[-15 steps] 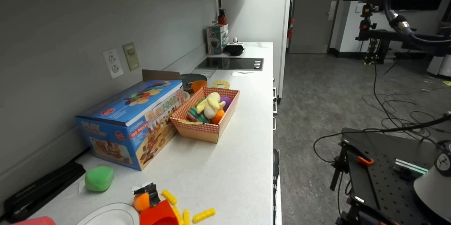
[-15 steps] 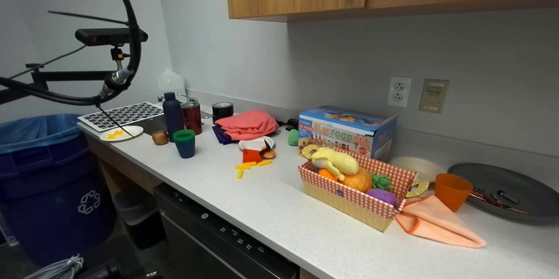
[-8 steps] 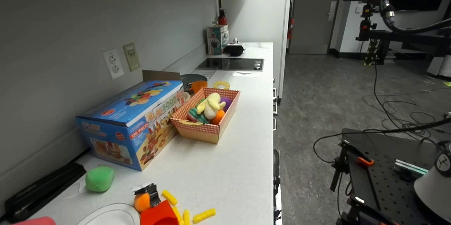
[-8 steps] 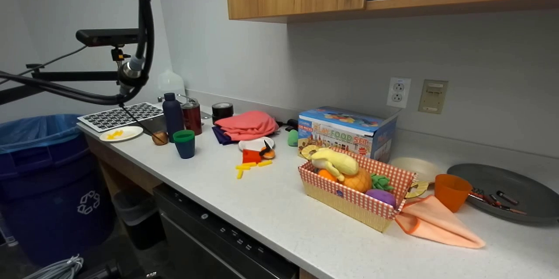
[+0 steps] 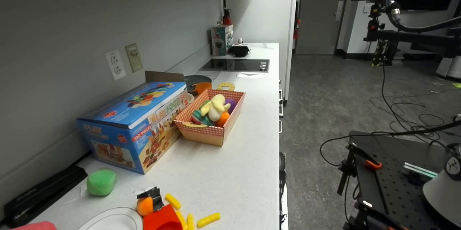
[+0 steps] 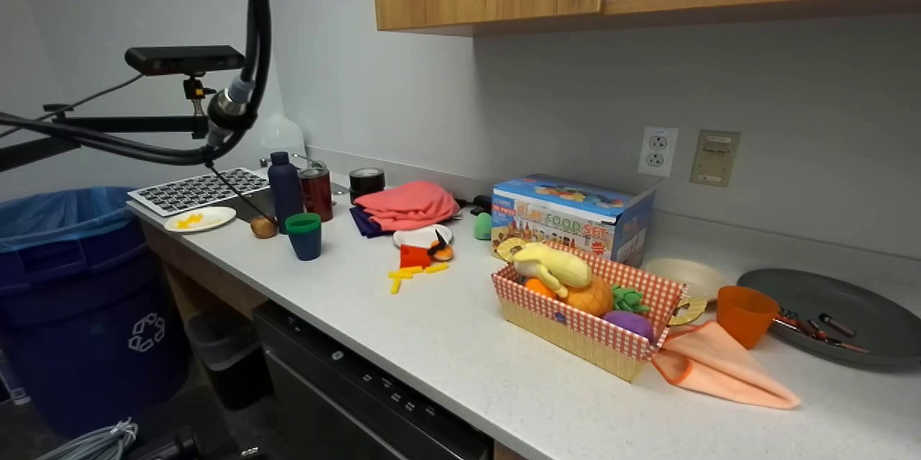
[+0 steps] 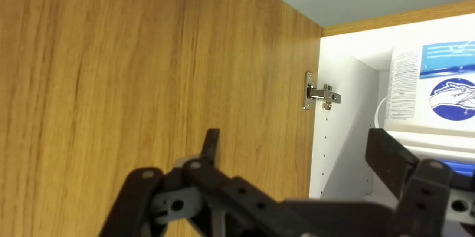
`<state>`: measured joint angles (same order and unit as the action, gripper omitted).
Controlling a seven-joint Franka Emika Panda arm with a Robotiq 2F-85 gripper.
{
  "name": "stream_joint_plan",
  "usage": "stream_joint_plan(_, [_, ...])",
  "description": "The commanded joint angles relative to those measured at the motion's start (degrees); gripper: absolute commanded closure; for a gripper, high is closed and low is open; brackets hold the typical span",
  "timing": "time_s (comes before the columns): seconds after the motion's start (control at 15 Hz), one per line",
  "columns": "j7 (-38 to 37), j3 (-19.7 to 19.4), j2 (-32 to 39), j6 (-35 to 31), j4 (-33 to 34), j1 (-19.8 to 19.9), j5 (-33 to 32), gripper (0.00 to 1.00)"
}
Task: Open the top right cabinet door
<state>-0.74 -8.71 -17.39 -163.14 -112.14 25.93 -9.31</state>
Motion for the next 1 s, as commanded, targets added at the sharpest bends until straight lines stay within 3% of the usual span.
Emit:
stream_joint_plan(0.0, [0.8,-2.0,-0.5,3.0,1.2,-4.0,0.8,0.00])
stream_joint_plan(0.13, [2.7,-3.1,-1.3,5.4,1.2,-6.6,2.6,0.00])
stream_joint_plan(0.4, [6.2,-5.2,-4.5,18.0,2.0,-12.1,8.2,0.00])
stream_joint_plan(0.53, [7.1,-5.6,-5.1,22.7,3.4,-12.9,8.8,0.00])
stream_joint_plan(0.93, [8.8,-6.0,-6.0,28.3,7.2,-13.1,7.3,0.00])
